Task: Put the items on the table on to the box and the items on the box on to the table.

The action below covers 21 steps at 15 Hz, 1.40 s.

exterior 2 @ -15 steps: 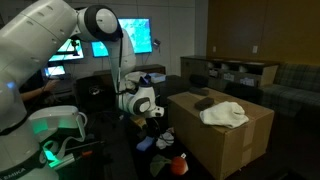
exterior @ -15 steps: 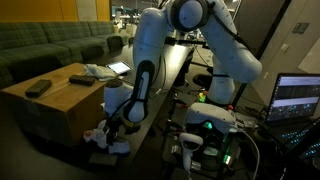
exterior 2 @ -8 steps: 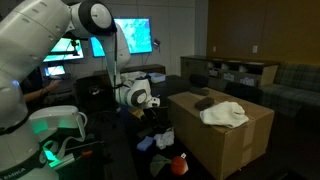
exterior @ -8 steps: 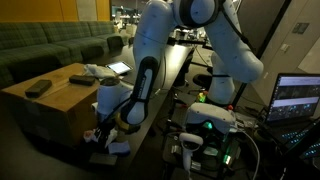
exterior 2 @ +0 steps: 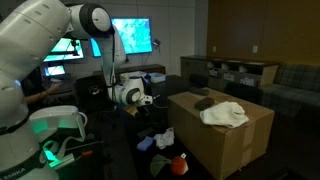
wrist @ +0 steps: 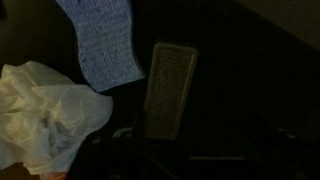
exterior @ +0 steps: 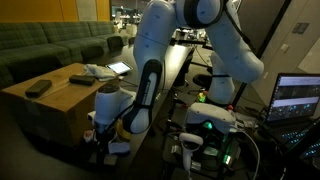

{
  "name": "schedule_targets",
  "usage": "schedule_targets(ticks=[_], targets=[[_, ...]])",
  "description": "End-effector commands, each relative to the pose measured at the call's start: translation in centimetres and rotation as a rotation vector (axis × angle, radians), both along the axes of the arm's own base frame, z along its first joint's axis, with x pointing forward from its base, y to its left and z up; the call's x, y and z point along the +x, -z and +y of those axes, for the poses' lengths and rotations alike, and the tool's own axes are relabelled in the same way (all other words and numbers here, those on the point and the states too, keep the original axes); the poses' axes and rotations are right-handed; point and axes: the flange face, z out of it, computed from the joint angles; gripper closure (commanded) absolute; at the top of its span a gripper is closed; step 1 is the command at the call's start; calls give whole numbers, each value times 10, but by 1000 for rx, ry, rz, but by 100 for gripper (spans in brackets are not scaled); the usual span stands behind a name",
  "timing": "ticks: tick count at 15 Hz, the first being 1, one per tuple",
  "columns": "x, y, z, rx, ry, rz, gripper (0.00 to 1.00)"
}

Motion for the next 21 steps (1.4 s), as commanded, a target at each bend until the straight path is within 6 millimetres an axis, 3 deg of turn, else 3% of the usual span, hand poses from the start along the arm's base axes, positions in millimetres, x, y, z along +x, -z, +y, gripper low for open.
schedule_targets(ticks=[1,7,13,21], targets=[[-2,9,13,25,-3,-1,0],[-5,31,19,22,-10,16,0],[3,52,20,18,-19,22,0],[17,65,13,17,-15,18,0]])
